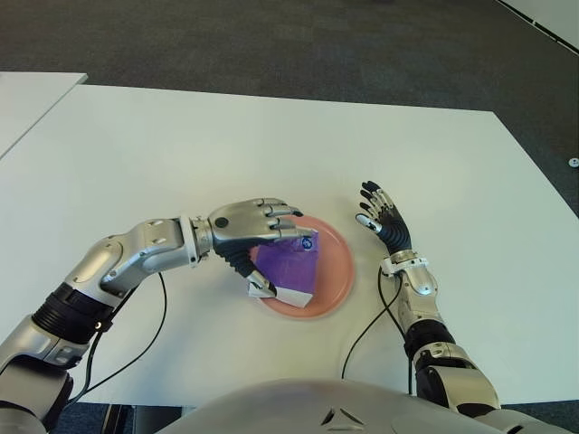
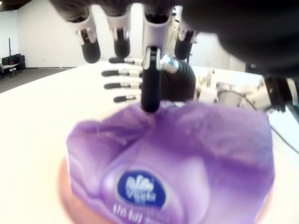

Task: Put the tissue paper into the plate.

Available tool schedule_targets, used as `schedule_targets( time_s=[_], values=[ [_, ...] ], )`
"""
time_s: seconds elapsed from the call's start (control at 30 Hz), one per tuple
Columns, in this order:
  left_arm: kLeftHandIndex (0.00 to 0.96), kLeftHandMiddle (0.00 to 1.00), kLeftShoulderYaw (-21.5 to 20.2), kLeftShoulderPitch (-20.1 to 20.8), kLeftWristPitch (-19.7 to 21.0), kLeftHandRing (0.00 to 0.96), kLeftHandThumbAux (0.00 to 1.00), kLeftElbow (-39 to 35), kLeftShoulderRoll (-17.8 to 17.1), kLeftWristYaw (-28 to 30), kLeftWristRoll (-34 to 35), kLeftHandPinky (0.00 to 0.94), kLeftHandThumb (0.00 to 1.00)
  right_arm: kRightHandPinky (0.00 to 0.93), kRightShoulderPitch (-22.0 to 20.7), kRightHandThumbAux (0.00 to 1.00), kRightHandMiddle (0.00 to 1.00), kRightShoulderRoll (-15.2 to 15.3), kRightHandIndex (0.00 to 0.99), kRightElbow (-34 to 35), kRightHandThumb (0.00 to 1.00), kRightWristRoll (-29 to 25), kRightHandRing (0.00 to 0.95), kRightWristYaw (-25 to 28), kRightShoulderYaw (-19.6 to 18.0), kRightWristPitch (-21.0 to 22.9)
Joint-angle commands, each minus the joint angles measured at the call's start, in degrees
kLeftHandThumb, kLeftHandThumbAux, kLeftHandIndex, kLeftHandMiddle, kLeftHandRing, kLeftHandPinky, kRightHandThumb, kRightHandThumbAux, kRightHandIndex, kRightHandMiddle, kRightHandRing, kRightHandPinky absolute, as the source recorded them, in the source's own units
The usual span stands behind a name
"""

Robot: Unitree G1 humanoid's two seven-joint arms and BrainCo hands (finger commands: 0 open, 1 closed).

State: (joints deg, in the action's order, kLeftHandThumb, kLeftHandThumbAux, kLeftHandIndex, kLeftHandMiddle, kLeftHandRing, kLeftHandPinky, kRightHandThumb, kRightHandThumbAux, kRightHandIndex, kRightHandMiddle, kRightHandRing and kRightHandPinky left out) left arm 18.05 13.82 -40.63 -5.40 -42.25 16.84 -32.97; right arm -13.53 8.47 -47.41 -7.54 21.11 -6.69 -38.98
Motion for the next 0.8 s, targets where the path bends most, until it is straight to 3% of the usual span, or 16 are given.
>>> schedule_targets(
  time_s=[0.03, 0.17, 0.2, 0.33, 0.4, 0.53, 0.7, 0.8],
  values=[
    [0.0, 0.0, -3.78, -0.82, -0.06, 0.0, 0.24, 4.67, 2.58, 0.29, 15.03, 0.0, 0.214, 0.0, 8.48, 0.653, 0.0, -2.14, 0.0, -7.11, 0.0, 1.27, 0.0, 0.36, 1.14, 2.29],
    [0.0, 0.0, -6.8, -2.82, 2.72, 0.0, 0.303, 6.4, 4.47, 5.33, 35.76, 0.0, 0.155, 0.0, 8.43, 0.637, 0.0, -2.34, 0.0, -7.39, 0.0, 1.64, 0.0, 0.03, 1.33, 1.49],
    [0.0, 0.0, -8.06, -1.57, 2.7, 0.0, 0.311, 9.33, 5.82, 5.87, 39.16, 0.0, 0.149, 0.0, 8.42, 0.634, 0.0, -2.45, 0.0, -7.46, 0.0, 1.74, 0.0, -0.11, 1.37, 1.22],
    [0.0, 0.0, -11.35, 3.08, 6.96, 0.0, 0.349, 14.31, 10.51, 3.84, 43.4, 0.0, 0.115, 0.0, 8.38, 0.611, 0.0, -2.85, 0.0, -7.54, 0.0, 2.07, 0.0, -0.71, 1.59, 0.92],
    [0.0, 0.0, -14.05, 1.64, 9.57, 0.0, 0.334, 13.05, 11.39, 2.54, 47.71, 0.0, 0.101, 0.0, 8.36, 0.605, 0.0, -2.98, 0.0, -7.6, 0.0, 2.16, 0.0, -0.85, 1.7, 0.97],
    [0.0, 0.0, -23.11, -2.65, 10.61, 0.0, 0.254, 21.04, 18.45, 0.05, 60.01, 0.0, 0.076, 0.0, 8.44, 0.599, 0.0, -3.3, 0.0, -7.49, 0.0, 2.58, 0.0, -1.7, 2.05, 1.08],
    [0.0, 0.0, -25.67, -3.15, 12.01, 0.0, 0.187, 20.26, 20.92, -2.14, 61.3, 0.0, 0.061, 0.0, 8.72, 0.6, 0.0, -3.3, 0.0, -7.16, 0.0, 2.36, 0.0, -1.86, 2.25, 1.33],
    [0.0, 0.0, -27.75, -4.04, 10.55, 0.0, 0.169, 22.61, 22.43, -3.01, 59.53, 0.0, 0.061, 0.0, 8.87, 0.602, 0.0, -3.19, 0.0, -7.13, 0.0, 2.24, 0.0, -1.92, 2.31, 1.39]
  ],
)
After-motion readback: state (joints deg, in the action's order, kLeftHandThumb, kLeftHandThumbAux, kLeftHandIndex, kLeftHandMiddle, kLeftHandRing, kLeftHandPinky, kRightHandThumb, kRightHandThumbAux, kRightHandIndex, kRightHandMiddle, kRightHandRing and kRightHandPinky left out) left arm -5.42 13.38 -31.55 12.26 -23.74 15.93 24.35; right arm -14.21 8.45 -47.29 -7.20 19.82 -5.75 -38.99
